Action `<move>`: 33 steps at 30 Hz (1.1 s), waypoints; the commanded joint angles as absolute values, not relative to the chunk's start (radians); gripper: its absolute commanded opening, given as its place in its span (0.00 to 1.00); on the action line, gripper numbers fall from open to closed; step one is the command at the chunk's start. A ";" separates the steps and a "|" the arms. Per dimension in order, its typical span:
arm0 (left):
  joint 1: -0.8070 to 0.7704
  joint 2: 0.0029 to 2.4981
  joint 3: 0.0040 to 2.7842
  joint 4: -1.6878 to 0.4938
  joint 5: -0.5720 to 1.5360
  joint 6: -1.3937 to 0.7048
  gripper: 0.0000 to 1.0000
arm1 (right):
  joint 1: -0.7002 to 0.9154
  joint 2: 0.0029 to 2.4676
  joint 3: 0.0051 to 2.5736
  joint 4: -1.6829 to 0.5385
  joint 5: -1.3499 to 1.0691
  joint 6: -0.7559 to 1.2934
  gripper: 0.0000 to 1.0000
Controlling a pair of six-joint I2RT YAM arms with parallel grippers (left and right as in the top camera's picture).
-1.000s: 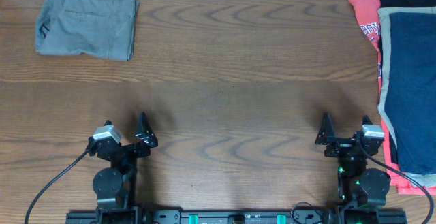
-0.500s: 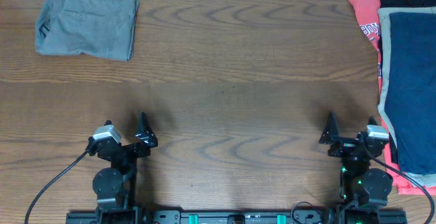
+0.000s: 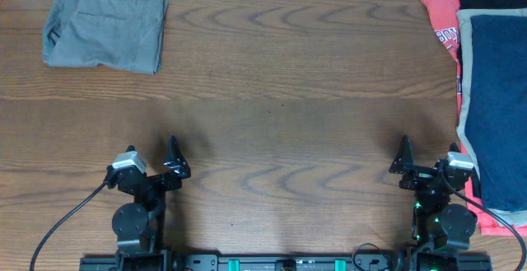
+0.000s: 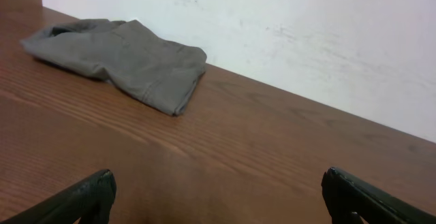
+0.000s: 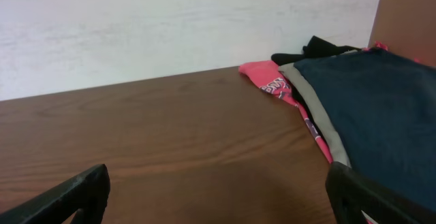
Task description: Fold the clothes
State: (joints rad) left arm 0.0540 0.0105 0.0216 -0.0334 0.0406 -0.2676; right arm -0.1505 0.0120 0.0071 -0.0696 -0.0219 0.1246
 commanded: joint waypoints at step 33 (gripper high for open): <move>0.050 0.004 0.004 -0.070 0.010 -0.259 0.98 | -0.157 0.006 0.005 -0.073 -0.011 -0.068 0.99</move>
